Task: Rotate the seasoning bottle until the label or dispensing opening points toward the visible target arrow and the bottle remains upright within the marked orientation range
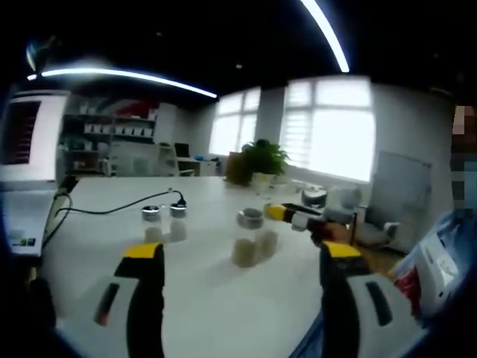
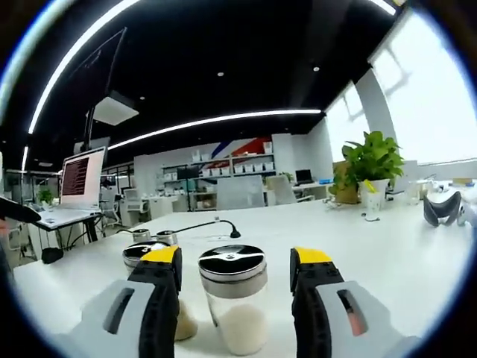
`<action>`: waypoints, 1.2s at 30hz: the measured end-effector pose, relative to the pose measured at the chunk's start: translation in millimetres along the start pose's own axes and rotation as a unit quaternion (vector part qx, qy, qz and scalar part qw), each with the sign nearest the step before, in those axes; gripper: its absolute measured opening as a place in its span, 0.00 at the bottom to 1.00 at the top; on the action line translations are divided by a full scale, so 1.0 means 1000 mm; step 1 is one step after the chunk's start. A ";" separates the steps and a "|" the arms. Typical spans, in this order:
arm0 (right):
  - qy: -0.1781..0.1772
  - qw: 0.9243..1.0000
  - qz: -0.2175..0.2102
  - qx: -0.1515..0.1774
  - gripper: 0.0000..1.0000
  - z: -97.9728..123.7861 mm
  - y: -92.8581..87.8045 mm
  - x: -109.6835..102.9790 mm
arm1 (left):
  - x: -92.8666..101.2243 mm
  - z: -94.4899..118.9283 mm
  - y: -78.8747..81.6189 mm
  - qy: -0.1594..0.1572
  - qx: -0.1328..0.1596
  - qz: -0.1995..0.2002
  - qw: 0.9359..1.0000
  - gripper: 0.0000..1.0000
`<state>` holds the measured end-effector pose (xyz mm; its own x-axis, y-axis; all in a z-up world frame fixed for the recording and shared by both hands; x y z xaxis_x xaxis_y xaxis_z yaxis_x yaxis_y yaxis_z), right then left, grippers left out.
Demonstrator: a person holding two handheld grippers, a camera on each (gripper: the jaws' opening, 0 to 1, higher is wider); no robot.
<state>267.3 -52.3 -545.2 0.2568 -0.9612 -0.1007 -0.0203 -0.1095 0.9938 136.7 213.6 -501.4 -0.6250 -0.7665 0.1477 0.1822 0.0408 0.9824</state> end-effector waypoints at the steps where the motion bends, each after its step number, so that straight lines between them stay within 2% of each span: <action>1: -0.003 1.000 -0.001 -0.003 0.55 0.000 -0.001 0.000 | 0.000 0.000 0.000 0.000 -0.001 0.000 1.000 0.91; 3: -0.018 1.000 0.021 -0.014 0.55 -0.001 -0.003 0.003 | 0.000 0.000 0.000 0.001 0.000 0.000 1.000 0.91; 4: -0.011 0.999 0.034 -0.017 0.53 -0.003 -0.004 0.002 | 0.000 0.000 0.000 0.001 0.000 0.000 1.000 0.91; 6: 0.011 1.000 0.006 0.014 0.45 -0.006 0.001 -0.002 | 0.000 0.001 0.001 0.000 0.002 0.001 1.000 0.91; 7: 0.008 1.000 0.003 0.019 0.43 -0.005 0.001 0.000 | 0.000 0.000 0.000 0.000 0.002 0.002 1.000 0.91; 9: 0.001 1.000 0.029 0.008 0.38 -0.004 0.000 0.003 | -0.001 0.000 -0.001 0.002 -0.001 0.002 1.000 0.91; 15: 0.007 1.000 0.017 0.012 0.38 -0.004 -0.003 0.004 | -0.003 -0.002 -0.003 0.004 -0.006 0.003 1.000 0.91; 27: 0.015 0.999 0.028 0.020 0.38 -0.004 -0.003 0.004 | -0.002 0.001 -0.002 0.002 -0.003 0.005 1.000 0.91; 32: 0.023 0.999 0.012 0.027 0.38 -0.004 -0.004 0.006 | -0.001 0.002 -0.001 0.004 0.000 0.006 1.000 0.91; 36: 0.031 0.999 0.018 0.019 0.38 -0.005 -0.003 0.006 | -0.002 0.001 -0.002 0.006 -0.002 0.007 1.000 0.91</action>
<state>273.6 -56.1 -548.8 0.3145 -0.9473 -0.0615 -0.0669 -0.0868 0.9940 136.7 215.7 -503.6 -0.6136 -0.7734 0.1595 0.1939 0.0483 0.9798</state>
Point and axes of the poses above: the point that each gripper's makers call its tool centre point, and the gripper's own axes: z roughly backward along the fingers, x roughly to its right, y roughly out of its top, the point moved 5 cm from there along z, roughly backward along the fingers
